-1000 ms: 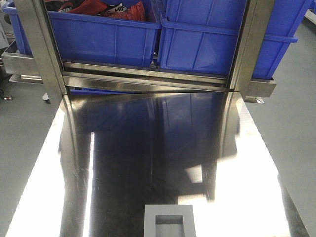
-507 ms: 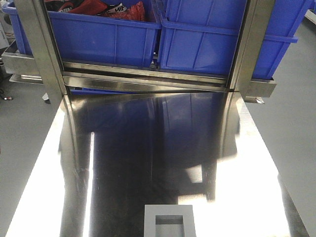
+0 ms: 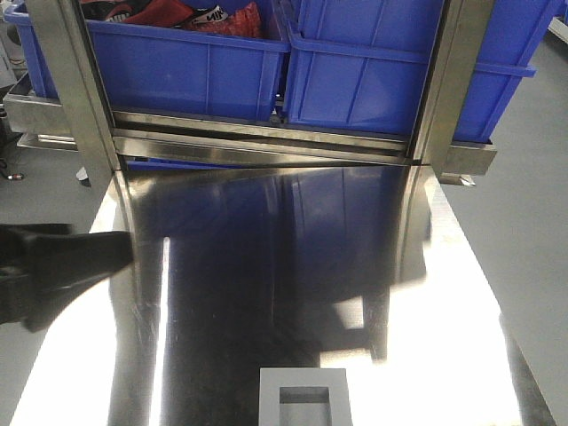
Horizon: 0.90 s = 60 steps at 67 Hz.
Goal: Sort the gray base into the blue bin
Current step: 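Move the left gripper down over the gray square frame block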
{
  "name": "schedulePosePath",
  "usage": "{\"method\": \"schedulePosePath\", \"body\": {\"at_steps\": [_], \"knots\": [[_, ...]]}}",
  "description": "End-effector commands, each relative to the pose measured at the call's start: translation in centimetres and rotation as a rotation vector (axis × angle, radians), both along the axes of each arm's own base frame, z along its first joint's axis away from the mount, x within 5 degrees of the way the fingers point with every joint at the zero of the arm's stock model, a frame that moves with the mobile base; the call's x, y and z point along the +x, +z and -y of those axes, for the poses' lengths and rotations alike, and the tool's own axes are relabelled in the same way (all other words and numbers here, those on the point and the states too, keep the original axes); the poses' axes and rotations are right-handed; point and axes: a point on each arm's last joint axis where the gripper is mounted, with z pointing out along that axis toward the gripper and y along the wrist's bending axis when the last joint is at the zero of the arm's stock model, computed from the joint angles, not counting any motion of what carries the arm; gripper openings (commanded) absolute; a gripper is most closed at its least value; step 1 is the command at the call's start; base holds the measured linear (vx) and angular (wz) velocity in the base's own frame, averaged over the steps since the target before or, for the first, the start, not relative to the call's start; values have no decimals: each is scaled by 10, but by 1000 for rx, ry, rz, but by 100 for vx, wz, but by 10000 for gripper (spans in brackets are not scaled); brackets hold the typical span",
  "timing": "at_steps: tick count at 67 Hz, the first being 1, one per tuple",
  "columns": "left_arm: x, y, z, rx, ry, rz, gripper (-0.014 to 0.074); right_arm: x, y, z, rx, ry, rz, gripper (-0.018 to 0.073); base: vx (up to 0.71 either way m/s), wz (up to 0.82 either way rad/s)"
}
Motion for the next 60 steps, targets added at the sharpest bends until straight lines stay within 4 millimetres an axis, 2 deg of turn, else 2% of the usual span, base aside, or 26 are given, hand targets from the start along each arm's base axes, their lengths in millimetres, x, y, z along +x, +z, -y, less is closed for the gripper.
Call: {"method": "schedulePosePath", "body": {"at_steps": [1, 6, 20, 35, 39, 44, 50, 56, 60], "knots": [[9, 15, 17, -154, -107, 15, 643, 0, 3, -1, -20, 7, 75, -9, 0, 0], [15, 9, 28, -140, -136, -12, 643, 0, 3, -1, -20, 7, 75, -9, 0, 0], [24, -8, 64, -45, -55, 6, 625, 0, 3, -1, -20, 7, 75, -9, 0, 0], [18, -52, 137, 70, -115, -82, 590, 0, 3, -1, -20, 7, 75, -9, 0, 0], [21, -56, 148, 108, -139, -99, 590, 0, 3, -1, -20, 7, 75, -9, 0, 0], [24, -53, 154, 170, -166, -118, 590, 0, 3, -1, -20, 7, 75, -9, 0, 0], [31, -36, 151, 293, -139, -99, 587, 0, 3, -1, -20, 7, 75, -9, 0, 0], [37, -25, 137, 492, 18, -134, 580, 0, 3, -1, -20, 7, 75, -9, 0, 0], [34, -22, 131, 571, 133, -165, 566, 0, 3, -1, -20, 7, 75, -9, 0, 0]]}}
